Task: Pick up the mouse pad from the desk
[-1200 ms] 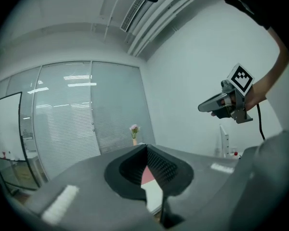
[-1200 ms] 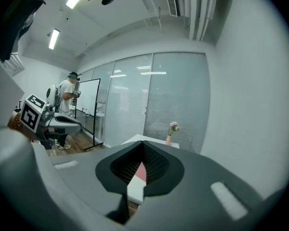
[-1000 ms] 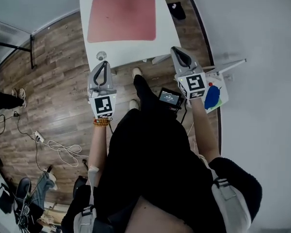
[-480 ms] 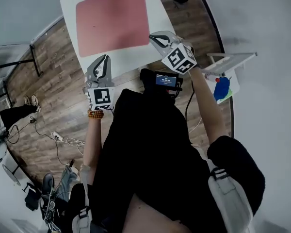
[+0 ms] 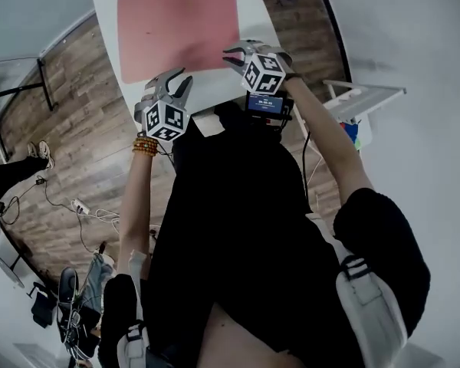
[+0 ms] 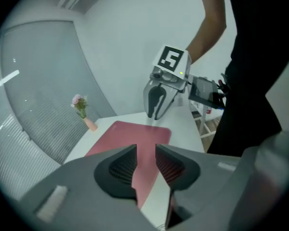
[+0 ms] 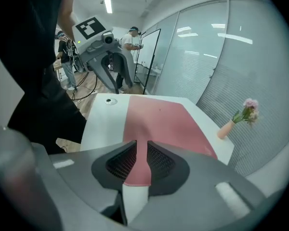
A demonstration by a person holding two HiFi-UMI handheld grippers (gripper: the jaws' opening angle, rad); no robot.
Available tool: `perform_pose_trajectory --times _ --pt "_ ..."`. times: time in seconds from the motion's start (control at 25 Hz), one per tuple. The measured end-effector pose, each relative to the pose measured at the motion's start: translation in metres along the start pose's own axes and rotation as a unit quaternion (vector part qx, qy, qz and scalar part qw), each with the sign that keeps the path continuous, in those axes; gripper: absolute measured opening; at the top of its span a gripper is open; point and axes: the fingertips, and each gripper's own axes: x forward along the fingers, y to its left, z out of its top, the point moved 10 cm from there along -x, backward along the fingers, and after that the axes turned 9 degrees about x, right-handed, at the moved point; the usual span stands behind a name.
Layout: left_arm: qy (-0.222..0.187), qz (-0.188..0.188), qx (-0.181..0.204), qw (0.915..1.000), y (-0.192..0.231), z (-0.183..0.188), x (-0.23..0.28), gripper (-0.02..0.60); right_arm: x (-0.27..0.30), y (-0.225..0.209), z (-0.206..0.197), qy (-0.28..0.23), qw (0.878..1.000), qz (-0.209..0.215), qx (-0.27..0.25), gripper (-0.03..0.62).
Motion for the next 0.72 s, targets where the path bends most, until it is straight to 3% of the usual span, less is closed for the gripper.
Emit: perform_pose_trajectory --times 0.08,0.2,0.36,0.6,0.72 --pt "0.015 -0.033 0.025 0.9990 -0.003 -0.013 0.015 0.131 0.019 -0.004 0.001 0.015 1.000 0.020 0.009 0.111" --pt "0.031 -0.070 0.033 0.9966 -0.005 -0.033 0.035 0.136 0.044 -0.005 0.004 0.037 0.998 0.048 0.015 0.148" --pt "0.052 -0.110 0.049 0.9914 -0.008 -0.047 0.062 0.153 0.067 -0.004 0.002 0.083 0.994 0.076 -0.015 0.206" --pt "0.075 -0.168 0.036 0.9822 -0.010 -0.061 0.093 0.163 0.094 0.008 -0.007 0.123 0.983 0.126 -0.050 0.301" --pt "0.083 -0.184 0.035 0.9788 -0.012 -0.065 0.105 0.163 0.104 0.012 -0.014 0.143 0.978 0.143 -0.047 0.319"
